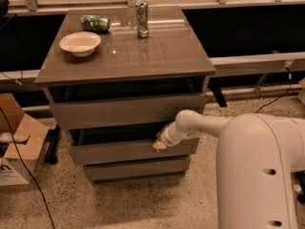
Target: Open middle drawer
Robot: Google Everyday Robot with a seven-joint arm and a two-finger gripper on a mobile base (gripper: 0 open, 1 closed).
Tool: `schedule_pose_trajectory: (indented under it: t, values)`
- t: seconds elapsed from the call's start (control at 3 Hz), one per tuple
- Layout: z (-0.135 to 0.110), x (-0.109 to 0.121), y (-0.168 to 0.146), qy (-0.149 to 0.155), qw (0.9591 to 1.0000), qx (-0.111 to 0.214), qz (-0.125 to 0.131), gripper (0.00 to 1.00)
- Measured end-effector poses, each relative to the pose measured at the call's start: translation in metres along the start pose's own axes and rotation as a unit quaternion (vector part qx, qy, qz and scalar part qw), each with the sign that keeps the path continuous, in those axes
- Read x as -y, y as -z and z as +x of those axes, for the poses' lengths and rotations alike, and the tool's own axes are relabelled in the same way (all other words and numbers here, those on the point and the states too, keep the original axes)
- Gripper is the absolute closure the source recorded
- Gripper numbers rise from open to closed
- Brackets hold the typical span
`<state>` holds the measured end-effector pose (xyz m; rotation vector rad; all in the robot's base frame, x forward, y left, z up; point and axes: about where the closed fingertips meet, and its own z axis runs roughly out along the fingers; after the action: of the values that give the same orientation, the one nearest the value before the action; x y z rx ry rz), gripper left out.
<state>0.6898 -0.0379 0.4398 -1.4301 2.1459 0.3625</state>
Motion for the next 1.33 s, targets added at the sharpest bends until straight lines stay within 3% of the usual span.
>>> schedule_pose_trajectory:
  t: [0.33,0.67,1.0,1.33]
  values:
    - [0.004,-0.009,-0.005,0.011,0.9991,-0.038,-0.012,0.04]
    - [0.021,-0.032,-0.005,0.018,0.9925,-0.115,-0.037,0.42]
    - [0.039,-0.054,-0.004,0.031,0.9802,-0.184,-0.065,0.60]
    - [0.035,-0.054,0.002,0.031,0.9802,-0.184,-0.065,0.83]
